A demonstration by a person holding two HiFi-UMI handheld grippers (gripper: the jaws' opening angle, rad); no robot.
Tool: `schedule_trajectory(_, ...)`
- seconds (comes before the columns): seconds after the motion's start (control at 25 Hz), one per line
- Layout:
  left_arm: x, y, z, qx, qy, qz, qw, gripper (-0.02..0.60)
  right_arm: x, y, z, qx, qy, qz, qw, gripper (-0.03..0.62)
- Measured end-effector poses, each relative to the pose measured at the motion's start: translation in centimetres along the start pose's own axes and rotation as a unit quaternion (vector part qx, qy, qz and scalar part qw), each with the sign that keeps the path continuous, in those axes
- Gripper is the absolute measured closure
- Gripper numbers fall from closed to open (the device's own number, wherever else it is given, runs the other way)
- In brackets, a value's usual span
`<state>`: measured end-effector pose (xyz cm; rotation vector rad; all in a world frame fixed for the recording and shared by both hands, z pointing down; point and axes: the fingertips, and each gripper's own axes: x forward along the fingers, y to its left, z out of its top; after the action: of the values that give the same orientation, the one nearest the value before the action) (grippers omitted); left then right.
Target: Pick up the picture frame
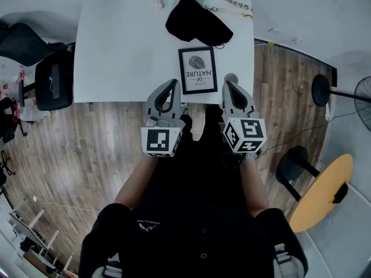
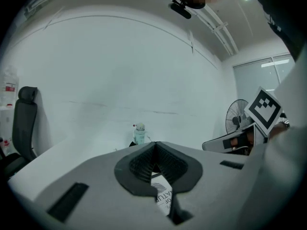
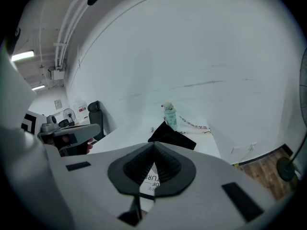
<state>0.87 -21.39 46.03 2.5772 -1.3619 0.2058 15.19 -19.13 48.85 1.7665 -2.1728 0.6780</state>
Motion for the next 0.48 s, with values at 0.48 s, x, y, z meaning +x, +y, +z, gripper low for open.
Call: schedule_trajectory(0.48,3.5,1.0,-8.3,-0.064,0.115,0.048,0.9901,0.575,4.2,-3.3,-6.3,0.007,0.110,0.018,0.994,0.595)
